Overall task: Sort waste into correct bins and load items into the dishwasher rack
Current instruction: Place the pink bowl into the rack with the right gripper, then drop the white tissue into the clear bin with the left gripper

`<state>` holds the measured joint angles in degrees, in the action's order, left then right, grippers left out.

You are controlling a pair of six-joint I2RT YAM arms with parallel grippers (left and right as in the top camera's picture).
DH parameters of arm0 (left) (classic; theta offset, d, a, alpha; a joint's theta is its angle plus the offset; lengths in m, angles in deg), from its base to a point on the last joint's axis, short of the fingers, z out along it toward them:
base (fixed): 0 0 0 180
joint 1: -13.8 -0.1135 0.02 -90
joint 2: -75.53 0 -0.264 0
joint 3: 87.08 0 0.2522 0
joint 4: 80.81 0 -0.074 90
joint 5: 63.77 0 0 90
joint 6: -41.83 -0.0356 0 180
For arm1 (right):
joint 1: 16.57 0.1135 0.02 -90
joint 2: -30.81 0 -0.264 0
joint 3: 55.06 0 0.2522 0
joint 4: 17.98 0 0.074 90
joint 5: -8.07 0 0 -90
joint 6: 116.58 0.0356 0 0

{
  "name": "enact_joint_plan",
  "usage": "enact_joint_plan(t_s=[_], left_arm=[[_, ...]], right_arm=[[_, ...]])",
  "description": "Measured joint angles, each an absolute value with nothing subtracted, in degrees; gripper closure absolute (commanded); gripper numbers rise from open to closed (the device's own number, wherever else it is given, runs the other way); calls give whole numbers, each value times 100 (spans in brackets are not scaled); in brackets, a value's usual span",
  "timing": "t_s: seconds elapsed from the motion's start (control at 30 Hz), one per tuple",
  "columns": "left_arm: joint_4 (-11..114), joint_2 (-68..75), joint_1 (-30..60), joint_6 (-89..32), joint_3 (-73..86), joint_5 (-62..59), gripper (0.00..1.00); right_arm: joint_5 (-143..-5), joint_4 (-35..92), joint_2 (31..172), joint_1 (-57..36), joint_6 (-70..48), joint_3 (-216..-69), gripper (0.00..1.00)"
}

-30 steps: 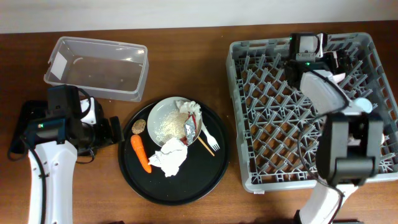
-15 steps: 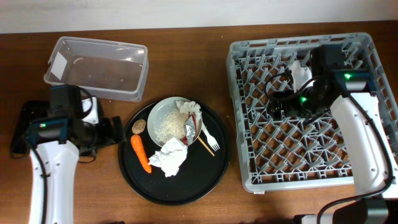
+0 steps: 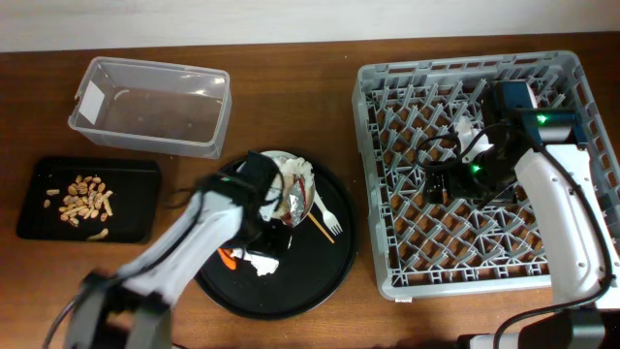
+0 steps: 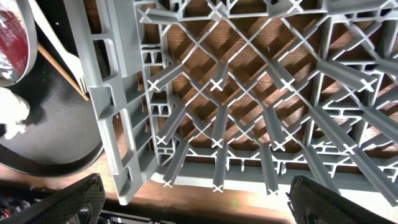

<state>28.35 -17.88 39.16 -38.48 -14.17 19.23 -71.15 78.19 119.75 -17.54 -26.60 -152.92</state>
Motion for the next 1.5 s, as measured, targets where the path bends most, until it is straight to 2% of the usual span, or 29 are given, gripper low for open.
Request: enact_joint_plan(t_s=[0.03,0.07,0.1,0.27,0.4,0.47,0.63,0.7,0.73,0.77,0.83,0.93,1.07,1.17,1.3,1.37,1.4,1.43,1.47,1.5], left_arm=[[2933,-2232,3980,-3752,-1467,1918,58],[2968,-2372,3982,-3697,-1487,1923,83],[3064,-2505,3982,-3647,-1487,1916,99],[2586,-2503,3982,-3612,-1443,1918,100],[2140,-1172,3857,-3612,-448,2485,100],[2251,-776,3374,-3614,282,3059,100],[4878,-1023,1940,-3846,478,3549,100],[5576,-1554,1658,-3872,500,3593,98],[5722,-1908,1556,-3892,500,3571,86],[5855,-2345,1449,-3914,500,3488,52],[5921,-2850,1341,-3955,498,3295,27],[5823,-3045,1245,-4130,607,2858,25],[4140,-2584,1348,-4281,1388,2052,27],[2868,-2072,2113,-4287,1545,1302,27],[2909,-2409,3542,-4185,883,1140,27],[3128,-2769,3868,-4143,664,1143,30],[3226,-2970,3977,-4123,640,1145,35],[3281,-3176,4078,-4108,638,1164,45],[3314,-3292,4122,-4095,638,1232,76],[3379,-3390,4133,-4099,636,1324,98]], right_arm=[[-7117,7819,11975,-1754,-2660,-15292,2],[-7124,7819,11975,-1754,-2660,-15292,2],[-7135,7817,11975,-1754,-2657,-15292,2],[-7139,7806,11975,-1754,-2660,-15292,2],[-7154,7804,11975,-1754,-2655,-15292,2],[-7154,7795,11975,-1754,-2657,-15292,2],[-7156,7791,11978,-1754,-2657,-15290,2],[-7156,7756,11975,-1754,-2657,-15288,2],[-7154,7747,11975,-1754,-2660,-15288,2],[-7156,7741,11975,-1754,-2660,-15288,2],[-7156,7743,11975,-1754,-2660,-15288,2],[-7156,7741,11975,-1754,-2657,-15288,2],[-7154,7717,11975,-1754,-2664,-15288,2],[-7156,7725,11975,-1754,-2664,-15288,2],[-7156,7723,11975,-1754,-2664,-15288,2],[-7156,7725,11975,-1754,-2662,-15288,2],[-7156,7728,11975,-1754,-2660,-15288,2],[-7156,7732,11975,-1754,-2660,-15288,2],[-7156,7730,11975,-1754,-2660,-15288,2],[-7156,7732,11975,-1754,-2662,-15288,2]])
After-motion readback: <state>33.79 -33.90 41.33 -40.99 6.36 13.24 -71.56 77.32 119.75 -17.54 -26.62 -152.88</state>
